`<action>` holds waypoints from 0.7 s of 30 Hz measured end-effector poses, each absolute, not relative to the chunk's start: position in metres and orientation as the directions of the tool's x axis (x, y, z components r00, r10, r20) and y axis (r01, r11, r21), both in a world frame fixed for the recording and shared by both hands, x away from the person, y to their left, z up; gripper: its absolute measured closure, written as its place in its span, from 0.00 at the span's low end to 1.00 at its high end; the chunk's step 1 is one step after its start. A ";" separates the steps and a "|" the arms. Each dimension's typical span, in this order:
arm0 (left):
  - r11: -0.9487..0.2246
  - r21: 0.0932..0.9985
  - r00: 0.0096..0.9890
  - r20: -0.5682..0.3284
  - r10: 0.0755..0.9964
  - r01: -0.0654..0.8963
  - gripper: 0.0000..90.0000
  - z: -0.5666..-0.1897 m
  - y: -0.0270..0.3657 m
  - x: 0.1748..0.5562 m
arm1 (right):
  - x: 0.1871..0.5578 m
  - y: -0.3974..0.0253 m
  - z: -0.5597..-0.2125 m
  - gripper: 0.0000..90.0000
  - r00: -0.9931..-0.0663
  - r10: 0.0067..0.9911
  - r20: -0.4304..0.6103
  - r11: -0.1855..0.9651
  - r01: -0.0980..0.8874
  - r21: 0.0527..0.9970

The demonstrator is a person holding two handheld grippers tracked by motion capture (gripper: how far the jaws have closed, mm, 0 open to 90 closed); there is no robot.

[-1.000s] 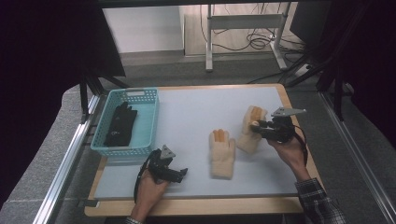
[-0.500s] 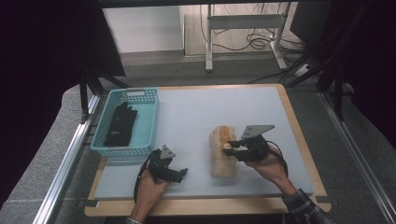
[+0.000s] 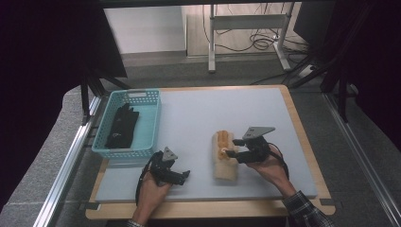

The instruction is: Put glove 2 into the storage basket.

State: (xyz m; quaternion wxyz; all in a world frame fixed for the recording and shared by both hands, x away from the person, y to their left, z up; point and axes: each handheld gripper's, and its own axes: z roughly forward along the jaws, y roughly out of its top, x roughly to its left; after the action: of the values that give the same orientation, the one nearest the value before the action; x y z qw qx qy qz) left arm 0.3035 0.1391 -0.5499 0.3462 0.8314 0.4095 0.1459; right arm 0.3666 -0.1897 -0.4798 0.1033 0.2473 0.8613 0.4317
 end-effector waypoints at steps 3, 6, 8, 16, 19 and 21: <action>-0.425 0.695 0.622 -0.041 0.782 0.580 0.02 -0.550 0.139 0.303 | 0.366 -0.207 -0.478 0.53 -0.835 0.548 0.048 0.494 0.370 0.787; -0.423 0.695 0.621 -0.043 0.783 0.581 0.02 -0.550 0.139 0.303 | 0.363 -0.220 -0.484 0.70 -0.813 0.580 0.057 0.495 0.407 0.768; -0.423 0.695 0.621 -0.043 0.783 0.581 0.02 -0.550 0.139 0.303 | 0.359 -0.227 -0.491 0.82 -0.802 0.592 0.072 0.489 0.429 0.759; -0.423 0.695 0.621 -0.042 0.783 0.581 0.02 -0.550 0.139 0.303 | 0.340 -0.220 -0.516 0.98 -0.828 0.554 0.084 0.541 0.435 0.720; -0.422 0.696 0.620 -0.043 0.784 0.581 0.02 -0.550 0.139 0.303 | 0.336 -0.213 -0.523 0.98 -0.836 0.543 0.083 0.554 0.431 0.712; -0.422 0.696 0.620 -0.043 0.784 0.581 0.02 -0.550 0.139 0.303 | 0.335 -0.209 -0.526 0.98 -0.842 0.534 0.079 0.561 0.423 0.711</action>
State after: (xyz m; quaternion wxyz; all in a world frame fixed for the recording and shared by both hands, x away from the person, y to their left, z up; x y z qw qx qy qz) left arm 0.3032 0.1390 -0.5498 0.3468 0.8304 0.4108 0.1460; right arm 0.3354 -0.2092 -0.5255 0.0728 0.2717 0.8805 0.3815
